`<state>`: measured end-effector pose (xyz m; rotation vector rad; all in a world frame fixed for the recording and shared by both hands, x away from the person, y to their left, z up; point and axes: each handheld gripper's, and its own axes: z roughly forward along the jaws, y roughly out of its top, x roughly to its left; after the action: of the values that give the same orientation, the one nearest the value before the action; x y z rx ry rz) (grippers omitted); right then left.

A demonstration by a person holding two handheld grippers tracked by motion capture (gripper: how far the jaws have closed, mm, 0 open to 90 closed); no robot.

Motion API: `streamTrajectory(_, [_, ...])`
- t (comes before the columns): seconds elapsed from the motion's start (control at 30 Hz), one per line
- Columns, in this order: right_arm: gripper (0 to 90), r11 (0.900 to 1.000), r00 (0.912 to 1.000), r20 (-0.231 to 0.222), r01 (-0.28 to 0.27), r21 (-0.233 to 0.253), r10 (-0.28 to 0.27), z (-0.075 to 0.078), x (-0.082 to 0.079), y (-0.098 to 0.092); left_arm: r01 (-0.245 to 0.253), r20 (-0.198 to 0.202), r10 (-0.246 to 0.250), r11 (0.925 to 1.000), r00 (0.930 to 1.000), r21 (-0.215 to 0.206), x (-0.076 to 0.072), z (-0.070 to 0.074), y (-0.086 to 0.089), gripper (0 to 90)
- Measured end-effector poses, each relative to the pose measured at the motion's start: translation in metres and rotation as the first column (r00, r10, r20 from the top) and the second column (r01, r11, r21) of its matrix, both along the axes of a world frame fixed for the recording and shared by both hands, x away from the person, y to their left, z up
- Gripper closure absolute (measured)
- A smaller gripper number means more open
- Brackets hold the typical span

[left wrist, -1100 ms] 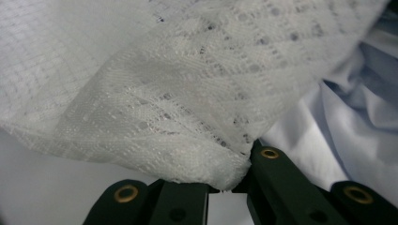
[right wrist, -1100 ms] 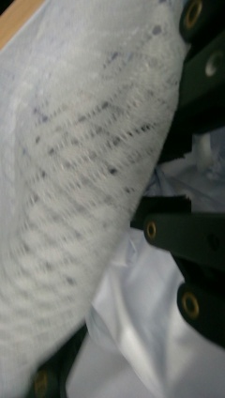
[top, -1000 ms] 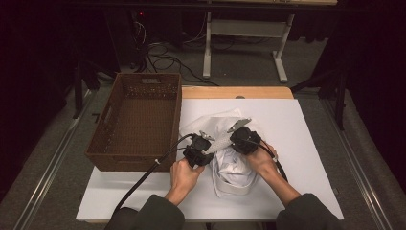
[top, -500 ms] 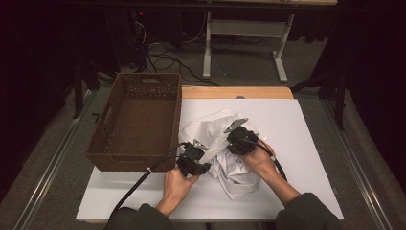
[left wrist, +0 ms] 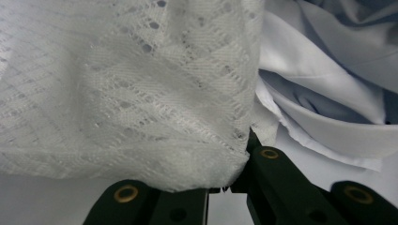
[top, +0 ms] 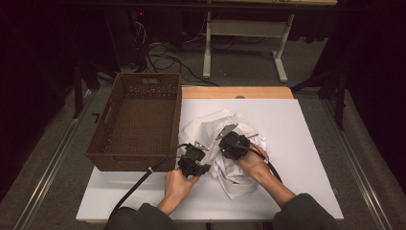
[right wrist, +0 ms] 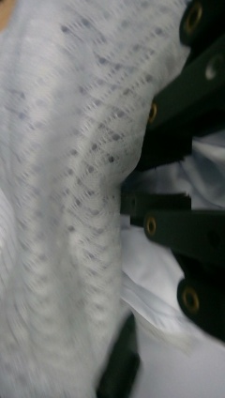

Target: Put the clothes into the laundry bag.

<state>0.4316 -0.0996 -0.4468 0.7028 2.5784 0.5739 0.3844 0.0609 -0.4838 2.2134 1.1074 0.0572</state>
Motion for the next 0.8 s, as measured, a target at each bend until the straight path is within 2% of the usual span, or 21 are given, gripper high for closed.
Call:
streamTrajectory(0.07, [87.4,0.999,0.9984,0.052,0.024,-0.028,-0.023,-0.001,0.006,0.007,-0.001,-0.002,0.001,1.0,1.0,-0.006,-0.002,0.002,0.003,87.5])
streamTrajectory(0.17, [88.6,0.997,0.9942,0.084,0.07,-0.038,-0.067,-0.006,0.017,0.016,-0.003,0.002,0.003,1.0,1.0,0.0,-0.007,0.003,0.007,87.7])
streamTrajectory(0.2, [88.7,0.995,0.9933,0.087,0.081,-0.061,-0.076,-0.007,0.019,0.018,-0.007,0.0,0.007,1.0,1.0,-0.004,-0.008,0.003,0.009,87.7])
streamTrajectory(0.23, [88.7,0.994,0.9911,0.102,0.091,-0.057,-0.085,-0.009,0.022,0.021,-0.012,-0.003,0.012,0.9999,0.9999,-0.004,-0.008,0.003,0.011,87.7])
streamTrajectory(0.3, [88.2,0.994,0.9904,0.104,0.097,-0.051,-0.091,-0.012,0.024,0.025,-0.02,-0.018,0.02,0.9997,0.9996,-0.013,-0.006,0.001,0.014,87.4])
streamTrajectory(0.33, [86.5,0.994,0.9929,0.087,0.086,-0.061,-0.081,-0.011,0.024,0.026,-0.026,-0.022,0.026,0.9994,0.9994,-0.022,-0.006,-0.001,0.014,86.9])
streamTrajectory(0.37, [82.4,0.997,0.9945,0.081,0.07,-0.043,-0.066,-0.01,0.022,0.025,-0.031,-0.026,0.03,0.9991,0.9992,-0.029,-0.006,-0.002,0.014,84.9])
streamTrajectory(0.43, [73.8,0.999,0.998,0.044,0.045,-0.02,-0.044,-0.005,0.017,0.019,-0.033,-0.027,0.032,0.9986,0.9991,-0.041,-0.005,-0.003,0.011,75.1])
streamTrajectory(0.53, [67.1,0.999,0.9995,0.013,0.029,0.02,-0.029,0.006,0.003,0.006,-0.037,-0.021,0.036,0.9986,0.9991,-0.039,-0.005,-0.006,0.009,72.4])
streamTrajectory(0.6, [66.3,0.999,0.9998,0.005,0.018,0.037,-0.018,0.011,-0.005,-0.007,-0.051,-0.021,0.05,0.9972,0.9985,-0.054,-0.005,-0.008,0.007,72.7])
streamTrajectory(0.7, [66.0,0.998,0.9998,-0.008,0.018,0.068,-0.017,0.018,-0.012,-0.029,-0.046,-0.028,0.045,0.9964,0.9986,-0.071,-0.004,-0.01,0.004,71.9])
streamTrajectory(0.8, [66.8,0.994,0.9991,-0.011,0.043,0.104,-0.042,0.025,-0.017,-0.05,-0.043,-0.029,0.042,0.9969,0.9987,-0.066,-0.003,-0.011,0.003,72.0])
